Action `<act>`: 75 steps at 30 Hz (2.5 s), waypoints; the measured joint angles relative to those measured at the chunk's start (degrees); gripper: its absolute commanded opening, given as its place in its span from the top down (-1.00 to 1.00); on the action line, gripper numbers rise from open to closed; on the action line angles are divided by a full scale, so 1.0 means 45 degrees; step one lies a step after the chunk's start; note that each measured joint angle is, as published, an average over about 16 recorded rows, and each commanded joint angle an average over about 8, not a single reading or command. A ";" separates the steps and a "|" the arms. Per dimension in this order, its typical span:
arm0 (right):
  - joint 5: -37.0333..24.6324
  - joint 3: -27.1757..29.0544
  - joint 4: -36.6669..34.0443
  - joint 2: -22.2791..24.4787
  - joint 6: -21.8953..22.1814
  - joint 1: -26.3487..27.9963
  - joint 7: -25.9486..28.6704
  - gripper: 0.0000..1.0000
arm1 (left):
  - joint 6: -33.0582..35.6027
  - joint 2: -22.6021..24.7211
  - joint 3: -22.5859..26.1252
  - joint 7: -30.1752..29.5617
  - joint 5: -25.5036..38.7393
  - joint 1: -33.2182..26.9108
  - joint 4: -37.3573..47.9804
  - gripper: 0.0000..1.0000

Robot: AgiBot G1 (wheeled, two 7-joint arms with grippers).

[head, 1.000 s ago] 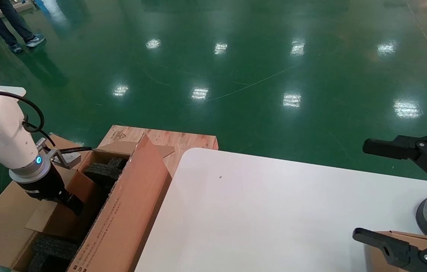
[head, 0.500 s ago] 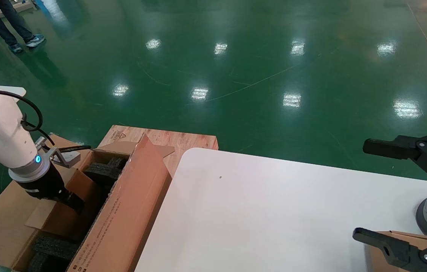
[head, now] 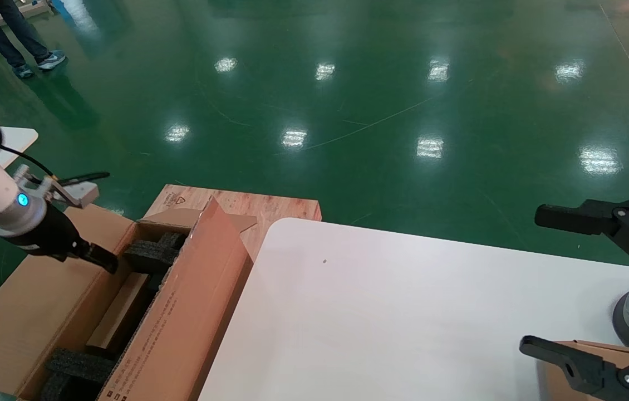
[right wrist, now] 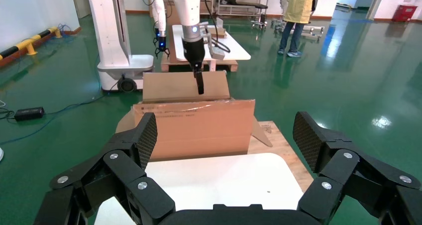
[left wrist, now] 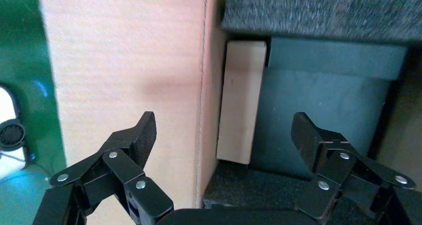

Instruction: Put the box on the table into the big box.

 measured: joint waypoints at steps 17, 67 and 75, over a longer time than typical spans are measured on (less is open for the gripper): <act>0.0000 0.0000 0.0000 0.0000 0.0000 0.0000 0.0000 -1.00 | 0.0468 -0.2497 -0.2114 0.4100 -0.2054 -0.1225 -0.1549 -1.00; 0.0000 0.0000 0.0000 0.0000 0.0000 0.0000 0.0000 -1.00 | 0.1934 -0.4135 -0.7193 0.8655 -0.5375 0.1752 -0.5257 -1.00; 0.0000 0.0000 0.0000 0.0000 0.0000 0.0000 0.0000 -1.00 | 0.2127 -0.3988 -0.8135 0.8820 -0.5557 0.2410 -0.5869 -1.00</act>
